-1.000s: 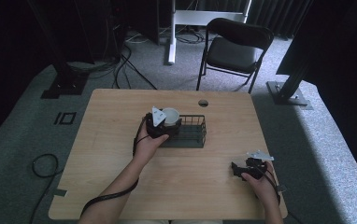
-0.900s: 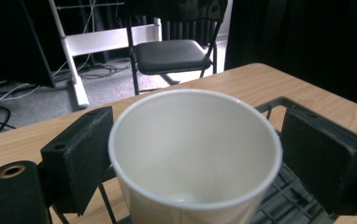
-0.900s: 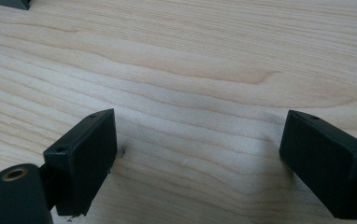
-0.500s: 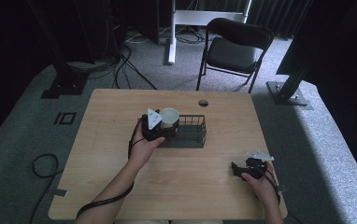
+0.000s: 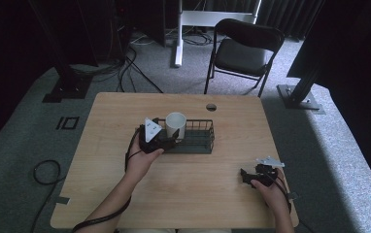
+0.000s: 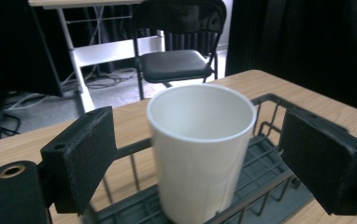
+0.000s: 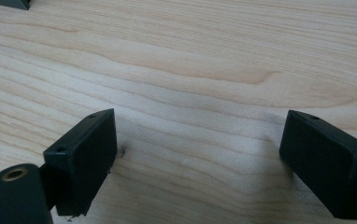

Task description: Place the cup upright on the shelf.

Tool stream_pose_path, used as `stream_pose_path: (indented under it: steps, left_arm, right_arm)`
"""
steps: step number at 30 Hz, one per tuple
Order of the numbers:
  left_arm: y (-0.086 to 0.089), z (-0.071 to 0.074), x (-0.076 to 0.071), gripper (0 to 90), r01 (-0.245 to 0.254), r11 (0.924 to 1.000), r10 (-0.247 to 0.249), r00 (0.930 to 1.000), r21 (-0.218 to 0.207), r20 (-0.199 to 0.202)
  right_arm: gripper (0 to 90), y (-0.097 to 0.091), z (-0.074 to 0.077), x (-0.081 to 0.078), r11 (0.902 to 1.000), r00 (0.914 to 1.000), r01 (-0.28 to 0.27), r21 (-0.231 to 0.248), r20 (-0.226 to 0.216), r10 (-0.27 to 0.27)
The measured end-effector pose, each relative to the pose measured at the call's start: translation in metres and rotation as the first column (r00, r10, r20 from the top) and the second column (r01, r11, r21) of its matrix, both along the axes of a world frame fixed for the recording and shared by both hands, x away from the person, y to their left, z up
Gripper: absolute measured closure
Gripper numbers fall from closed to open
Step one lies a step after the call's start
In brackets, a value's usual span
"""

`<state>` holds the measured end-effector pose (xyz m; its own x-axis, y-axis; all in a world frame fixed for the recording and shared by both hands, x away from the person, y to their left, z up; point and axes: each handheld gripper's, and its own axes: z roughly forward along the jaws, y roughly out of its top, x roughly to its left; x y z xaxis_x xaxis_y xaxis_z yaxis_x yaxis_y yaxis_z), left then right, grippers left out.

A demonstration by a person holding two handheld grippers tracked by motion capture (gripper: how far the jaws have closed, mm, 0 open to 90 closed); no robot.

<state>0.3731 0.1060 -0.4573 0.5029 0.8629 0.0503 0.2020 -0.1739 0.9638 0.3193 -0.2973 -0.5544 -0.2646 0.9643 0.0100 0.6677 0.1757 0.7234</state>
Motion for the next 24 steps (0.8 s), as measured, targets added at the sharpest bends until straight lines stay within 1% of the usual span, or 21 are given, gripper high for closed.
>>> stream_pose_path:
  steps: [5,6,7,9,11,13,15,16,19,22,24]
  left_arm:
    - [0.010,0.000,-0.007,12.2,-0.007,0.9999,0.007,1.0000,-0.008,-0.005]
    - [0.011,-0.001,-0.008,12.1,-0.010,0.9999,0.010,0.9999,-0.008,0.001]
    - [0.013,-0.001,-0.010,12.2,-0.010,0.9999,0.010,0.9999,-0.005,-0.001]
    - [0.017,-0.002,-0.013,12.1,-0.014,0.9998,0.014,0.9999,-0.012,-0.006]
    - [0.020,-0.004,-0.015,12.2,-0.024,0.9997,0.024,0.9997,0.007,-0.011]
    - [0.026,-0.007,-0.017,12.3,-0.019,0.9998,0.019,0.9994,0.006,-0.029]
    - [0.030,-0.009,-0.018,12.3,-0.020,0.9997,0.021,0.9993,0.013,-0.030]
    - [0.034,-0.010,-0.019,12.2,-0.024,0.9997,0.024,0.9989,0.008,-0.040]
    - [0.041,-0.013,-0.021,12.1,-0.035,0.9994,0.035,0.9983,-0.004,-0.048]
    - [0.048,-0.017,-0.023,12.2,-0.049,0.9988,0.049,0.9974,-0.002,-0.053]
    - [0.052,-0.020,-0.025,12.2,-0.053,0.9986,0.052,0.9970,-0.009,-0.057]
  right_arm:
    - [10.7,0.000,0.000,0.000,1.0000,1.0000,0.000,0.000,0.000,0.000]
    - [10.7,0.000,0.000,0.000,1.0000,1.0000,0.000,0.000,0.000,0.000]
    - [10.7,0.000,0.000,0.000,1.0000,1.0000,0.000,0.000,0.000,0.000]
    - [10.7,0.000,0.000,0.000,1.0000,1.0000,0.000,0.000,0.000,0.000]
    - [10.7,0.000,0.000,0.000,1.0000,1.0000,0.000,-0.001,0.000,0.000]
    - [10.7,0.000,0.000,0.000,1.0000,1.0000,-0.001,-0.001,0.000,0.001]
    - [10.7,0.000,0.000,0.000,1.0000,1.0000,0.000,-0.001,0.000,0.000]
    - [10.7,0.000,0.000,0.000,1.0000,1.0000,-0.001,-0.001,0.000,0.001]
    - [10.7,0.000,0.000,0.000,1.0000,1.0000,-0.001,-0.001,0.000,0.001]
    - [10.7,0.000,0.000,0.000,1.0000,1.0000,0.000,0.000,0.000,0.000]
    - [10.7,0.000,0.000,0.000,1.0000,1.0000,0.000,0.000,0.000,0.000]
